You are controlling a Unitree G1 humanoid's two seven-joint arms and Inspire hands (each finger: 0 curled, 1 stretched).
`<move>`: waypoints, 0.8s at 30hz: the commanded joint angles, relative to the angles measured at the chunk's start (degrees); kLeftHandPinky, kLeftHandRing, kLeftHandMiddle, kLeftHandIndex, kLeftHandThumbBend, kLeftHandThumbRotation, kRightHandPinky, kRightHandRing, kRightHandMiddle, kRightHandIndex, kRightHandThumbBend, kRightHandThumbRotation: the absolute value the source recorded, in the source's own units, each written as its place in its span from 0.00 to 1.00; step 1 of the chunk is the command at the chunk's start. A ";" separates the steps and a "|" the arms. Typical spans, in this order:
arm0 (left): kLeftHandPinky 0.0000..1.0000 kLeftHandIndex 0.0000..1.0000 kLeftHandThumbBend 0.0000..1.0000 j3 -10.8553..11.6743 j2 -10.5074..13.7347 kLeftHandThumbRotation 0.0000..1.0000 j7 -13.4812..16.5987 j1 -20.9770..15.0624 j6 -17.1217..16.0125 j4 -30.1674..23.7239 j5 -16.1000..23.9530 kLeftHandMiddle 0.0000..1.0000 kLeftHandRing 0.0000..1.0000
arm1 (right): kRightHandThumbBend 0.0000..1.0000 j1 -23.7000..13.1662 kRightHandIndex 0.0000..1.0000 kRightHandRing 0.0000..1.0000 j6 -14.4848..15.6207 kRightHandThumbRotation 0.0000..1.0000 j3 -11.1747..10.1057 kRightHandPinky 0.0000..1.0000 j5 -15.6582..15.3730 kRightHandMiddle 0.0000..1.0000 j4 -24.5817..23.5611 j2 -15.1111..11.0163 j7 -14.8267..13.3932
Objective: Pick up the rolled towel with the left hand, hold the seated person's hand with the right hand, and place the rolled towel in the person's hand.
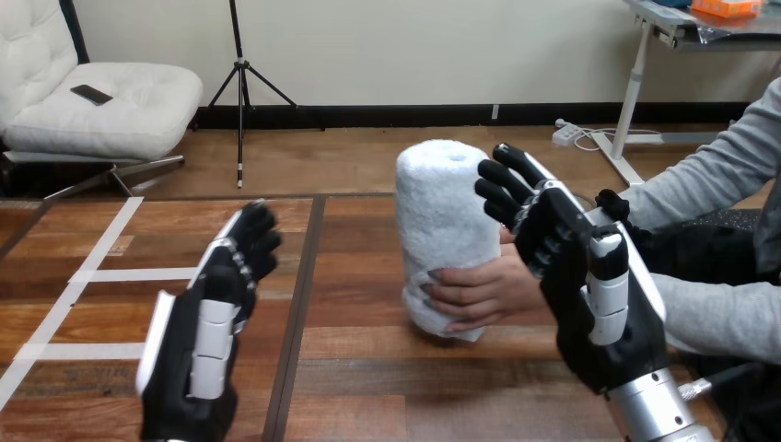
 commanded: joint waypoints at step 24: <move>0.79 0.86 0.75 -1.85 -1.66 0.98 1.22 -2.65 -4.70 -2.42 0.01 0.86 0.85 | 1.00 -0.75 0.94 0.99 1.43 1.00 -0.09 1.00 3.27 0.97 -4.36 3.59 5.80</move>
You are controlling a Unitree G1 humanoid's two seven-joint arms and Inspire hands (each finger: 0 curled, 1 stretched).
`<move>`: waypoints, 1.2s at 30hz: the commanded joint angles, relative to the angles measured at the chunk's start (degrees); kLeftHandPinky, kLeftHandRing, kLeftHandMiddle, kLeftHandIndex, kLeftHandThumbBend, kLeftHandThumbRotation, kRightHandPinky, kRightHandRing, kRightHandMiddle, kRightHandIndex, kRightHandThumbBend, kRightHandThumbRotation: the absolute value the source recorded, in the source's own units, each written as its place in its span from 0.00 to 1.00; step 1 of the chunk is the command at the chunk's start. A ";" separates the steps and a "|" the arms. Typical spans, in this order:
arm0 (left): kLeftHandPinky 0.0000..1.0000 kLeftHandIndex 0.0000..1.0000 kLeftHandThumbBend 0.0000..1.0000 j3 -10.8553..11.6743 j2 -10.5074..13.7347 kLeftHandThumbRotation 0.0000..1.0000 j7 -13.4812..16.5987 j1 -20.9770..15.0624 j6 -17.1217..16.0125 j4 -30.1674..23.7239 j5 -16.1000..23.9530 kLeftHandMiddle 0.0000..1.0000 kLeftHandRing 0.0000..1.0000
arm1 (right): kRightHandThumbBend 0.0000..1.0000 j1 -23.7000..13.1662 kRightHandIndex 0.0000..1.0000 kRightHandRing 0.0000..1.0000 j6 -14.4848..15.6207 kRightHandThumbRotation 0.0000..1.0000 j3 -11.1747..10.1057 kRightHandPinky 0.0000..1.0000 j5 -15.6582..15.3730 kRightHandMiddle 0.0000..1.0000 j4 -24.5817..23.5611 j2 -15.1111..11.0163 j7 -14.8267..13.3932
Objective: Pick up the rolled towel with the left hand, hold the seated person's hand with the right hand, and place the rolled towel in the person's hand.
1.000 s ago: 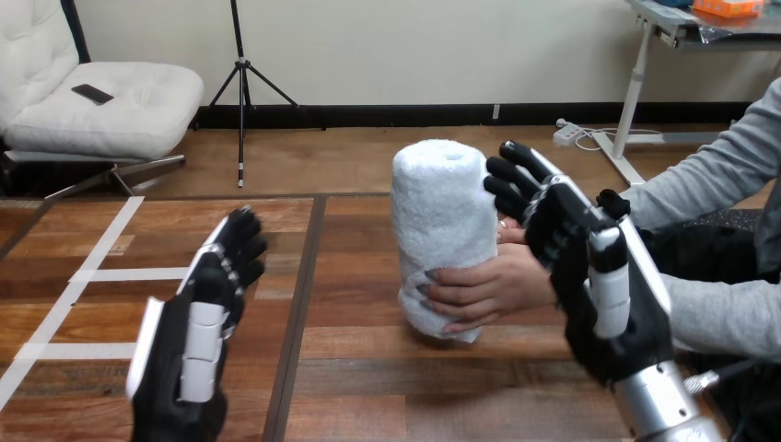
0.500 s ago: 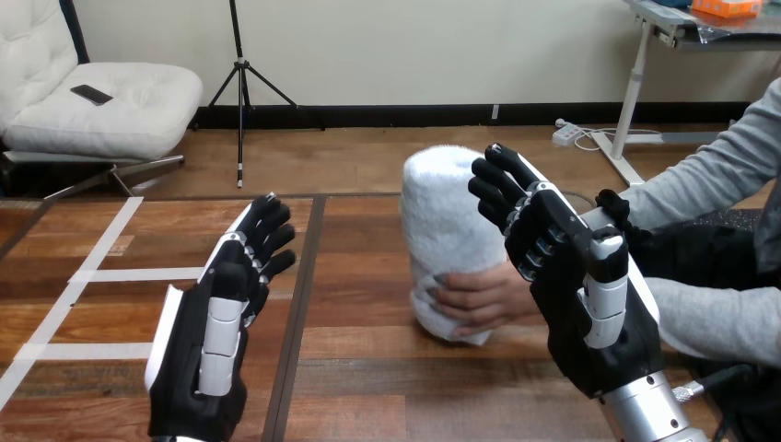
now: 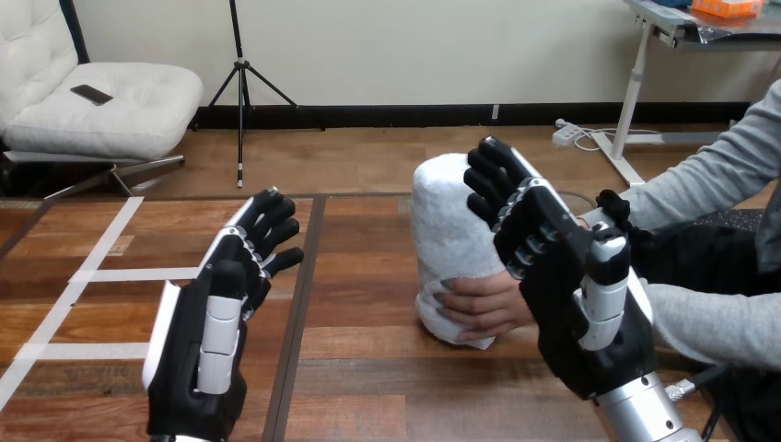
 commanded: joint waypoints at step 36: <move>0.84 0.88 0.75 -1.28 0.22 0.99 -1.21 -2.60 -1.66 -2.82 -1.09 0.89 0.88 | 1.00 -1.71 0.95 0.99 1.12 1.00 -1.70 1.00 0.97 0.96 -0.53 1.94 2.92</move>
